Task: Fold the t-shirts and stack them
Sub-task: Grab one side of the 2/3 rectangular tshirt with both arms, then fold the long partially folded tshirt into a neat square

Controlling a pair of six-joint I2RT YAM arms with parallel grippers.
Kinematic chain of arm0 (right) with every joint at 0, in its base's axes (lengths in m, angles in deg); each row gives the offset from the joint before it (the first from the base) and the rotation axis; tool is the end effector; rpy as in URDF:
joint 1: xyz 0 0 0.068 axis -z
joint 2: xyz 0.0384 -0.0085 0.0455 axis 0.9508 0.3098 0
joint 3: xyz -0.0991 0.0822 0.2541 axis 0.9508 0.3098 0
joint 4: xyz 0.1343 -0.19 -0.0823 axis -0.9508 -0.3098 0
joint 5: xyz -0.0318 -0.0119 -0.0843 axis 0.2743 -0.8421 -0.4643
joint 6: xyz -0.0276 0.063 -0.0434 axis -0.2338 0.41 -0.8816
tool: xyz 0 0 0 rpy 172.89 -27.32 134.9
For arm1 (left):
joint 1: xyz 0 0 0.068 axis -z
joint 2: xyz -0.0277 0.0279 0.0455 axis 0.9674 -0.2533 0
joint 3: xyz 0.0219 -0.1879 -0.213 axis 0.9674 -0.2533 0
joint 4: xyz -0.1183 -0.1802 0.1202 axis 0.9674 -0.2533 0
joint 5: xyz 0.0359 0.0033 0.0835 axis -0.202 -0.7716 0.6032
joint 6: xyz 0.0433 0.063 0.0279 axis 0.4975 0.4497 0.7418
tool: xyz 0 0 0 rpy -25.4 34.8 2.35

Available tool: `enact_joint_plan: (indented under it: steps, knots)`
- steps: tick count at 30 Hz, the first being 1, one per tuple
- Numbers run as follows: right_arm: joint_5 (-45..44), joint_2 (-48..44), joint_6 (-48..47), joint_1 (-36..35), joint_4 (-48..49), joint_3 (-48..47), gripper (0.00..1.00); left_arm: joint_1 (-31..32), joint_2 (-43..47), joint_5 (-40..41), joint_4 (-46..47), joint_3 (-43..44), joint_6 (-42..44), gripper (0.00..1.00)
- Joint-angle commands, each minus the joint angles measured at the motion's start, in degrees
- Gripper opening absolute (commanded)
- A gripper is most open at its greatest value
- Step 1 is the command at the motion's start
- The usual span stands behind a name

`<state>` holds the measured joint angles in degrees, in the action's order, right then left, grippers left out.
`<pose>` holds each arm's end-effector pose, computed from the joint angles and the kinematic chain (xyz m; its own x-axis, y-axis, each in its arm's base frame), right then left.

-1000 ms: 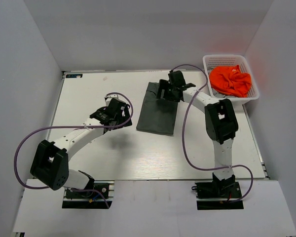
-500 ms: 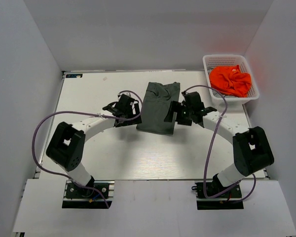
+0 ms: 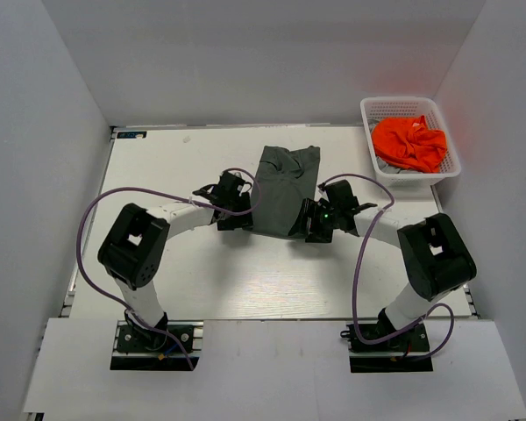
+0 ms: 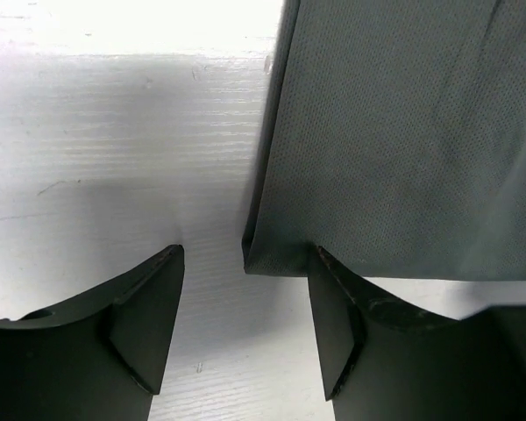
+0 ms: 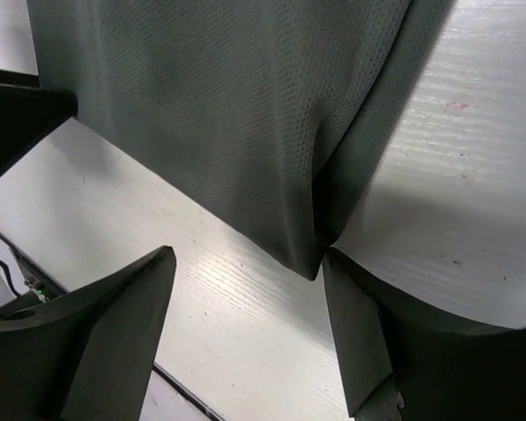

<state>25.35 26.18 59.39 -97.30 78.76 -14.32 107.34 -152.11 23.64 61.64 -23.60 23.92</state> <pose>0.2823 0.1603 0.1546 -0.9167 0.1717 -0.3608 -0.0777 0.8092 0.5824 0.3054 -0.1879 0.1530 -0.9037 -0.0884 -0.4190 0.0167 0.9704 -0.2408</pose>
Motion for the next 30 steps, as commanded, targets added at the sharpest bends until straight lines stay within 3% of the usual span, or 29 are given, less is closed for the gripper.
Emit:
enact_joint_plan:
  steps: [1, 7, 8, 10, 11, 12, 13, 14, 18, 27, 30]
  knots:
    - [0.0, 1.0, 1.0, 0.5, 2.8, -0.3, 0.73, 0.2, -1.1, -2.3, 1.9, -1.1, -0.3, 0.68]
    - [-2.6, 2.8, 3.1, 1.5, 3.0, 0.0, 0.63, 0.2, -4.6, -3.5, 1.4, 0.2, -0.8, 0.54]
    - [-3.0, 2.9, 3.3, 1.5, 3.0, 0.3, 0.56, 0.2, -4.6, -3.5, 1.4, 0.2, -0.8, 0.50]
    - [-2.7, 3.3, 3.8, 2.0, 3.0, 0.4, 0.46, 0.2, -4.6, -4.0, 1.4, 0.2, -0.8, 0.30]
    - [-2.3, 3.4, 3.6, 2.1, 3.1, 0.4, 0.34, 0.2, -4.6, -4.5, 1.4, -0.3, -0.8, 0.18]
    - [-1.9, 3.2, 3.3, 2.1, 3.2, 0.4, 0.28, 0.2, -4.6, -4.5, 0.8, -0.3, -0.8, 0.05]
    - [-1.0, 2.9, 3.1, 2.1, 3.0, 0.5, 0.22, 0.2, -4.6, -4.5, 0.8, 0.4, -0.8, 0.00]
    - [1.0, 2.5, 2.9, 2.1, 2.3, 1.0, 0.00, 0.2, -3.9, -4.5, 0.8, 0.9, -0.8, 0.00]
    - [6.8, -2.7, 2.4, 2.0, -1.3, 2.3, 0.00, 0.8, 2.0, -6.4, -3.4, 0.4, -1.4, 0.00]
    - [6.4, -17.2, -8.8, 1.5, -29.6, 0.4, 0.00, 3.5, 18.9, -7.3, -18.4, -2.5, -4.9, 0.00]
    - [7.3, -24.3, -11.1, 1.5, -33.9, 0.2, 0.00, 4.8, 23.9, -10.2, -22.4, -2.5, -5.6, 0.00]
